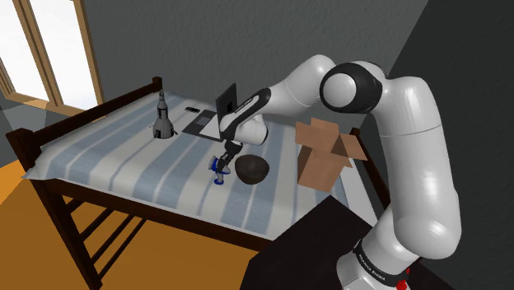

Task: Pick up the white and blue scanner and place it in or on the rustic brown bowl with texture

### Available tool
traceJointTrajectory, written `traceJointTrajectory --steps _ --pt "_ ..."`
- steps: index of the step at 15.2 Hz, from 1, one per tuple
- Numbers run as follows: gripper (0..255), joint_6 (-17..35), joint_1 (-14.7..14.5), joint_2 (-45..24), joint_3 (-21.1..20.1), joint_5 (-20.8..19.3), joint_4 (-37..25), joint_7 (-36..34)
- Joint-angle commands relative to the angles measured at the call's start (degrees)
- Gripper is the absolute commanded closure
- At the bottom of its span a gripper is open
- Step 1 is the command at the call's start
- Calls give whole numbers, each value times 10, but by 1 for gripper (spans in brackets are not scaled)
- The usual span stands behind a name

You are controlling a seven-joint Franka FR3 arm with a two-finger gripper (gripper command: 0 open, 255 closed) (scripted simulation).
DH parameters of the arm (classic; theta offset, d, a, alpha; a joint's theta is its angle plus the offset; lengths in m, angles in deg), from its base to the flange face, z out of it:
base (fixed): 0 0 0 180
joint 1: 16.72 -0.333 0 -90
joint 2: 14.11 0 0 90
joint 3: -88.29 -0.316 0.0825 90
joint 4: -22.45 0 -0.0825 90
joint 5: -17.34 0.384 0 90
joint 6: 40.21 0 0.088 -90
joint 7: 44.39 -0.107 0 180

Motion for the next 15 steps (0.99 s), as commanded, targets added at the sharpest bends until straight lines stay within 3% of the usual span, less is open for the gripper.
traceJointTrajectory --steps 1,15 --pt "255 -7 -2 11 3 -3 4 -4" --pt "255 -72 -22 98 33 -40 24 -48"
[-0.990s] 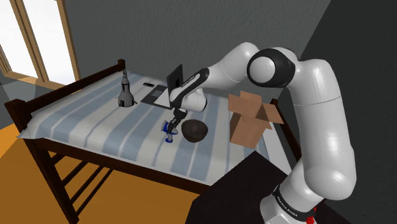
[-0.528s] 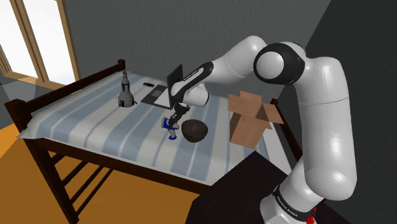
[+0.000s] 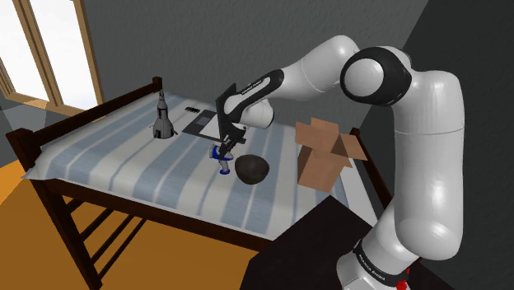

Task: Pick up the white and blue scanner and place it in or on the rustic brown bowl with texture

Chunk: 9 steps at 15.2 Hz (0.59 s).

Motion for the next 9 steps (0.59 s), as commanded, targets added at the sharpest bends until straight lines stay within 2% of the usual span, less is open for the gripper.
traceJointTrajectory --steps 1,9 --pt "255 -10 -2 11 4 -6 1 -6" --pt "255 -52 -10 55 17 -29 0 -32"
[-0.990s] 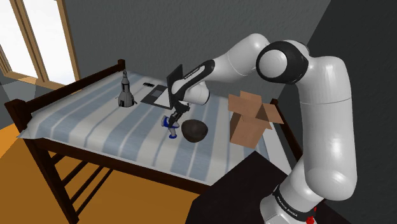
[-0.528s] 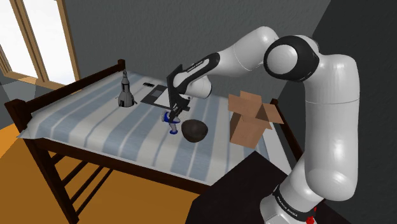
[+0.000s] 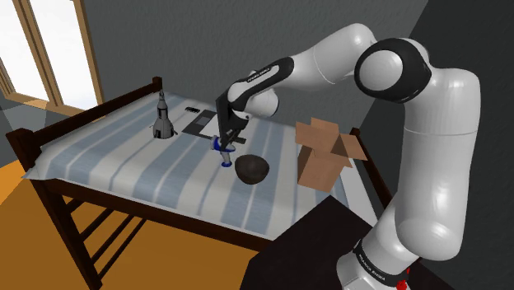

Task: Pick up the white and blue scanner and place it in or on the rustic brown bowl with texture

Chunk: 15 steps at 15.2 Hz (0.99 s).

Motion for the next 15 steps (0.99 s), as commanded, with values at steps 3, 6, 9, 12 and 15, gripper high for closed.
traceJointTrajectory --steps 3,6,9,12,15 --pt "255 -23 -4 18 6 -12 -6 -15" --pt "255 -39 -6 32 10 -21 -10 -24" --pt "255 -52 0 49 15 -25 -3 -18" --pt "255 -65 23 76 27 -23 20 16" --pt "255 -81 46 98 40 -23 37 50"
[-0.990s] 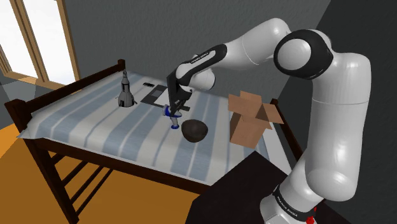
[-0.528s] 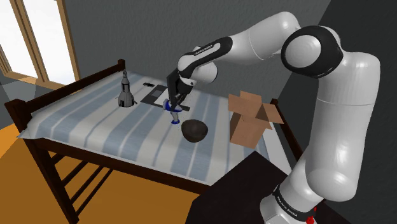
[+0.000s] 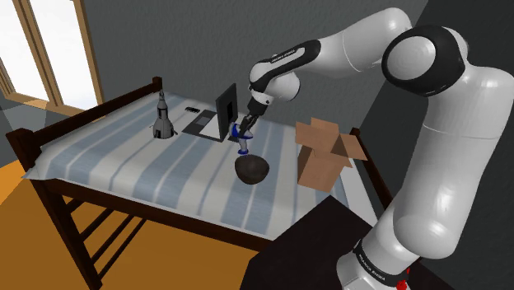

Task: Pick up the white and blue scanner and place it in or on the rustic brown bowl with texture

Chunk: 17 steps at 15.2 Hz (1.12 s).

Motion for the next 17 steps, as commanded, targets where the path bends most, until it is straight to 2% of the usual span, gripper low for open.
traceJointTrajectory --steps 1,6,17 --pt "255 -11 17 15 10 0 12 26" --pt "255 -44 55 42 36 -4 23 80" --pt "255 20 60 -10 25 36 43 122"
